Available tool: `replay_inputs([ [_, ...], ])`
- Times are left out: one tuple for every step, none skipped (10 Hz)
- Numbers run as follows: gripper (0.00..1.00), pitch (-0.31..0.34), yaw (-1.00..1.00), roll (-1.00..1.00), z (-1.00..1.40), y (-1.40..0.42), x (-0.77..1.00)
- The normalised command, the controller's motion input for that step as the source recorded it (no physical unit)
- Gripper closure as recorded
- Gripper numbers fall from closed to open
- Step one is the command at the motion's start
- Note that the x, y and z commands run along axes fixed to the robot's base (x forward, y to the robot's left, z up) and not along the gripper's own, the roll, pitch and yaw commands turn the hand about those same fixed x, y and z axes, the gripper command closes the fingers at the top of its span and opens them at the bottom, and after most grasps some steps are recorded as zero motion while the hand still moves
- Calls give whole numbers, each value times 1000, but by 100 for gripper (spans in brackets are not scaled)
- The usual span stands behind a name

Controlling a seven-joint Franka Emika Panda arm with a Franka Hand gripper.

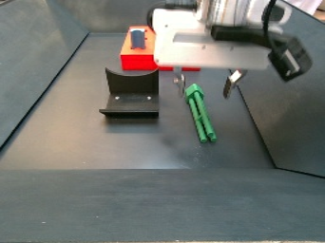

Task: Pick up the 3 prong object. Move up. Rotate the 3 prong object. Place the 3 prong object on the fixture. Regrasp the 3 prong object. Move to above the board. Insert the 3 prong object.
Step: Rotate the 3 prong object.

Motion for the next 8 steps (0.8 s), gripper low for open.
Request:
replay_inputs([
  [0, 78, -20, 67, 990, 7, -35],
  [0, 78, -13, 86, 741, 8, -33],
  [0, 81, -10, 93, 643, 8, -30],
  [0, 0, 1000, 0, 0, 0, 0],
  [0, 1, 1000, 1, -202, -9, -1],
  [0, 0, 1000, 2, -272, -3, 20],
  [0, -2, 1000, 2, -200, 0, 44],
  [0, -2, 1000, 1, -111, -4, 35],
])
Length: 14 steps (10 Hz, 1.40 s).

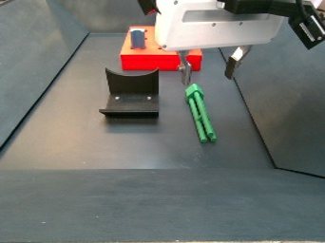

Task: Pick up the 3 prong object. Move up. Rotate the 3 prong object. Place the 3 prong object on the fixture. Regrasp the 3 prong object. Move to above the board. Insert the 3 prong object.
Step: Rotate the 3 prong object.

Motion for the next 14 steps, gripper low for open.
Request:
replay_inputs([
  [0, -2, 1000, 0, -42, -4, 28],
  [0, -2, 1000, 0, -37, -4, 28],
  [0, -2, 1000, 1, -34, -4, 29],
  [0, -3, 1000, 1, -33, -3, 29],
  [0, -3, 1000, 1, -31, -3, 29],
  [0, -3, 1000, 1, -31, -3, 30],
  [0, -3, 1000, 1, -29, -3, 30],
  [0, -3, 1000, 1, -29, -3, 30],
  [0, -3, 1000, 1, -28, -3, 30],
  [0, -3, 1000, 1, -28, -3, 30],
  [0, -3, 1000, 1, -28, -3, 29],
  [0, -4, 1000, 1, -27, -3, 29],
  [0, -4, 1000, 1, -27, -3, 30],
  [0, -4, 1000, 1, -27, -3, 29],
])
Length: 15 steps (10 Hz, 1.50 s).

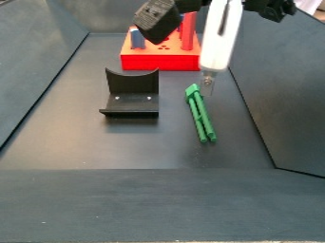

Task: Pick up the 3 prong object. Move up. Rotate the 3 prong object. Place the 3 prong object on the fixture. Regrasp the 3 prong object. Move to above the board. Insert the 3 prong object.
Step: Rotate the 3 prong object.

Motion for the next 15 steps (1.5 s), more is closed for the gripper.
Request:
replay_inputs([
  [0, -4, 1000, 1, -26, -3, 29],
  [0, -4, 1000, 1, -26, -3, 29],
  [0, -4, 1000, 1, -26, -3, 29],
  [0, -5, 1000, 1, -26, -3, 29],
  [0, -5, 1000, 1, -26, -3, 29],
  [0, -5, 1000, 1, -26, -3, 29],
  [0, -5, 1000, 1, -25, -3, 29],
  [0, -6, 1000, 1, -25, -3, 29],
  [0, -6, 1000, 1, -25, -3, 29],
  [0, -6, 1000, 1, -25, -3, 29],
  [0, -7, 1000, 1, -25, -3, 29],
  [0, -7, 1000, 1, -25, -3, 29],
  [0, -8, 1000, 1, -25, -3, 29],
  [0, -9, 1000, 2, -24, -3, 29],
  [0, -9, 1000, 2, -24, -3, 29],
])
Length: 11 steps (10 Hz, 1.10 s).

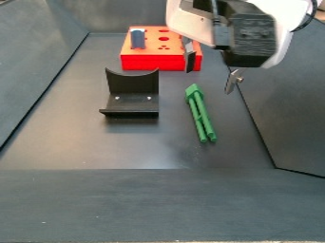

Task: Pick up the 3 prong object. Move up. Rotate the 3 prong object. Place the 3 prong object on the fixture. Regrasp the 3 prong object. Move to above the board. Insert the 3 prong object.
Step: Rotate the 3 prong object.

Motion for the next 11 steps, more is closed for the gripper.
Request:
replay_inputs([
  [0, -10, 1000, 2, -24, -3, 29],
  [0, -11, 1000, 2, -24, -3, 29],
  [0, -12, 1000, 2, -24, -3, 29],
  [0, -14, 1000, 3, -24, -3, 29],
  [0, -16, 1000, 3, -24, -3, 29],
  [0, -18, 1000, 3, -24, -3, 29],
  [0, -24, 1000, 4, -24, -3, 29],
  [0, -27, 1000, 5, -25, -3, 28],
  [0, -30, 757, 6, -25, -4, 28],
  [0, -29, 469, 6, -25, -4, 27],
  [0, -29, 308, 5, -26, -4, 27],
])
